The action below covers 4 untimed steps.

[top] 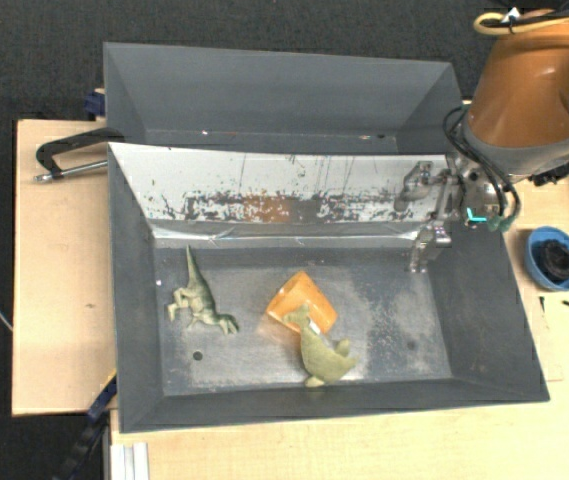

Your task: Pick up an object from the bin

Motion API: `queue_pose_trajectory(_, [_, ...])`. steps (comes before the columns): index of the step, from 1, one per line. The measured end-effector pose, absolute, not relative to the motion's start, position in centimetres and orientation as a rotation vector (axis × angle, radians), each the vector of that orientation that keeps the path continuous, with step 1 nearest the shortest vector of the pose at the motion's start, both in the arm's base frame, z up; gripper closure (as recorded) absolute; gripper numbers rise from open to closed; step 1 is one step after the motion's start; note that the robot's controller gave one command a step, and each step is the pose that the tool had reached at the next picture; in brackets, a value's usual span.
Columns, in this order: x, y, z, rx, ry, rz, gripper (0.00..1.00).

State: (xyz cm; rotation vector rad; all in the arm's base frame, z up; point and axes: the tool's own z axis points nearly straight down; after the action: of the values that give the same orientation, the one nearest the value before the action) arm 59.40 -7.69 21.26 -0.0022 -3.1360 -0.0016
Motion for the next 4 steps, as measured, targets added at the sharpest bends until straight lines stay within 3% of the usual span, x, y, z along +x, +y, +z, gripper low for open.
queue_pose_trajectory(1, [55.9,-1.4,7.0,0.147,-3.144,-0.002,0.00])
queue_pose_trajectory(2, [53.9,6.1,7.3,0.303,-3.131,-0.005,0.00])
queue_pose_trajectory(3, [53.9,5.7,7.4,0.296,-3.127,-0.001,1.00])
queue_pose_trajectory(4, [51.5,6.9,7.5,0.266,-3.130,-0.003,1.00])
